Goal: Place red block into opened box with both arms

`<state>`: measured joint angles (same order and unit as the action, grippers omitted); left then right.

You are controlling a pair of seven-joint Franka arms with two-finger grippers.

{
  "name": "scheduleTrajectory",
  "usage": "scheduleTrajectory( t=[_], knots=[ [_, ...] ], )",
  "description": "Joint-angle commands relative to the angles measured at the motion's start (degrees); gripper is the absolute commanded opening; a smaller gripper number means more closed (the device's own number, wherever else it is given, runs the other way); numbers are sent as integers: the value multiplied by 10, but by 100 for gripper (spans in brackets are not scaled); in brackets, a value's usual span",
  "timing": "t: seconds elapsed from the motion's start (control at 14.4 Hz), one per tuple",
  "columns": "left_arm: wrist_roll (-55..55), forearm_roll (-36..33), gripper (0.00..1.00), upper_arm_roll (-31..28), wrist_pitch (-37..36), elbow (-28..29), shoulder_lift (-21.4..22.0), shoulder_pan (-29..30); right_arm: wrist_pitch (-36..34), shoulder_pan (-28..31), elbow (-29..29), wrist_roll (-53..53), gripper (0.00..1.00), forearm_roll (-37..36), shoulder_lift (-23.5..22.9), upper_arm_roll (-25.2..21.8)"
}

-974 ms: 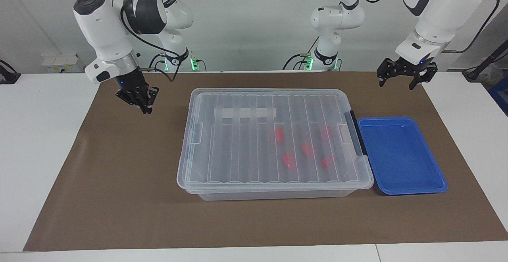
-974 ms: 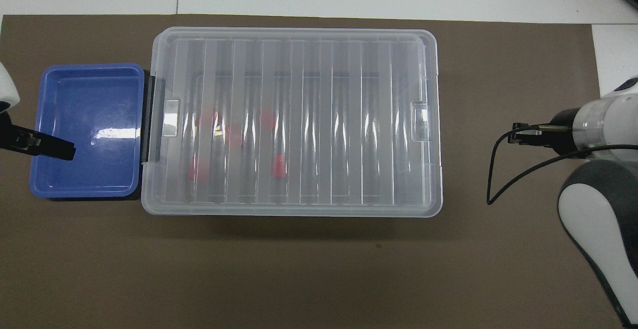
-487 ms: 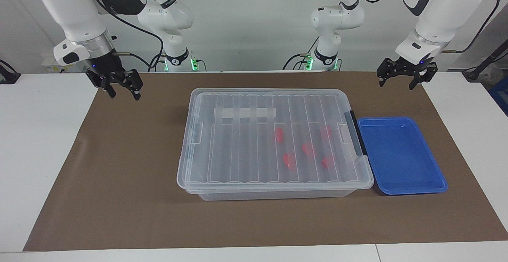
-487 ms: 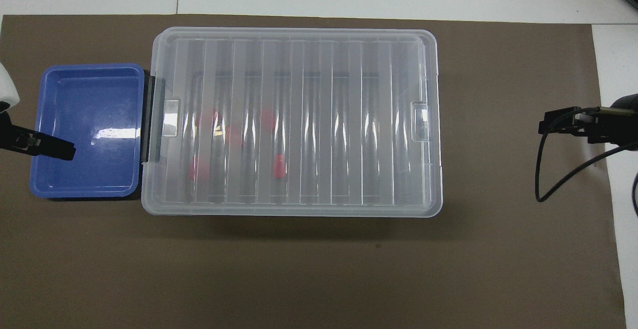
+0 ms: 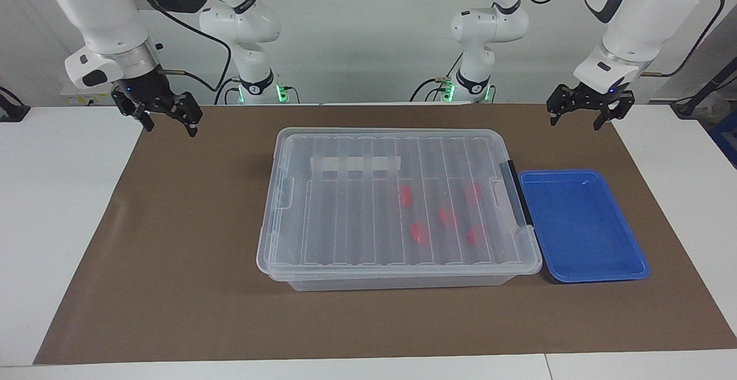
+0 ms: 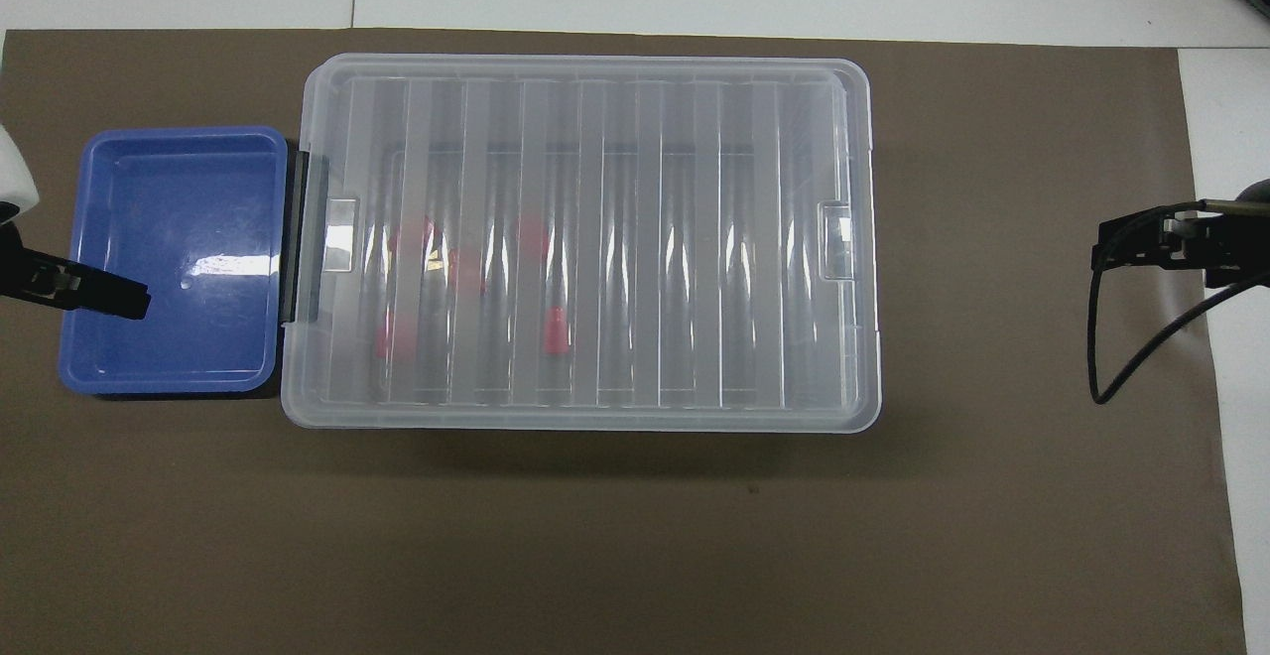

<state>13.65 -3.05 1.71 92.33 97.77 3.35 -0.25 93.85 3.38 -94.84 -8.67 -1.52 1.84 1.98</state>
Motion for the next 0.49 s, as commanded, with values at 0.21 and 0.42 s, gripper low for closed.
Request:
scheduleTrajectory(
  t=[0.21, 0.42],
  knots=[
    [1, -3, 100, 0, 9, 19, 17, 3, -9, -5, -2, -13, 100, 6, 3, 7],
    [1, -3, 100, 0, 9, 19, 17, 3, -9, -6, -3, -10, 100, 7, 4, 9]
  ],
)
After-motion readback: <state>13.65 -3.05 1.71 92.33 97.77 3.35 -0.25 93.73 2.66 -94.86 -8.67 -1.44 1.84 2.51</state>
